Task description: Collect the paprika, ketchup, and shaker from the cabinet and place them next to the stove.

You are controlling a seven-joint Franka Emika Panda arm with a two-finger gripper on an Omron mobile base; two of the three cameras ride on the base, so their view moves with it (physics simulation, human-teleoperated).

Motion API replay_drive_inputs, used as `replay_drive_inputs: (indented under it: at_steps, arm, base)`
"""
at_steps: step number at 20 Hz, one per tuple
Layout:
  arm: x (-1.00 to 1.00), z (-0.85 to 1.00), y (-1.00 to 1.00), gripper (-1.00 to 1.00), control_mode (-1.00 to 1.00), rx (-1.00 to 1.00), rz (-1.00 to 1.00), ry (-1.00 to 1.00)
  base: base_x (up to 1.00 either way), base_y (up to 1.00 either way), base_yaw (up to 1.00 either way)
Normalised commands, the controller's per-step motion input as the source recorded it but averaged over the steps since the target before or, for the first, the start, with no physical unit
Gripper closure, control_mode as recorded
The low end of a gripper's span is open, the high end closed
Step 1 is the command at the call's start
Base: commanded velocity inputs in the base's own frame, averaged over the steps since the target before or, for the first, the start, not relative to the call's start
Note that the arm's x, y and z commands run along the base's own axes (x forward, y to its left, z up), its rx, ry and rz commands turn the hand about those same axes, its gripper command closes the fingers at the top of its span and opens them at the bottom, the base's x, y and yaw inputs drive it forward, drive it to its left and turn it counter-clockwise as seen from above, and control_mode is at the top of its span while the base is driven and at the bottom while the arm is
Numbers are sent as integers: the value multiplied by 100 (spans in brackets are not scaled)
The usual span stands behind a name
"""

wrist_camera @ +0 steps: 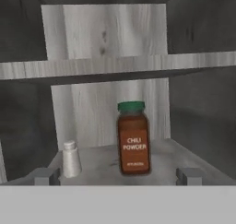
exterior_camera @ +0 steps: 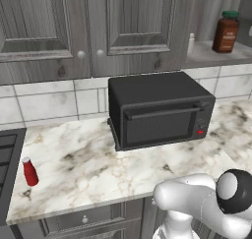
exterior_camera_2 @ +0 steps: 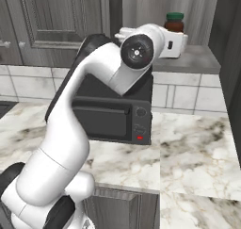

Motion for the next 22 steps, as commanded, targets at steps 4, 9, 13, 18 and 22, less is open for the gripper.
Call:
replay_drive_inputs:
  at_steps: [4, 9, 13, 18, 22]
  arm:
    - [26, 0, -38, -100, -100, -3, 11, 0]
    - [18, 0, -21, -100, -100, 0, 0, 0]
    - [20, 0, 0, -100, -100, 0, 0, 0]
    - [27, 1, 0, -100, -100, 0, -2, 0]
    - [31, 3, 0, -100, -100, 0, 0, 1]
  base:
    - [0, 0, 0]
    - [0, 0, 0]
    - [0, 0, 0]
    - [0, 0, 0]
    - [0, 0, 0]
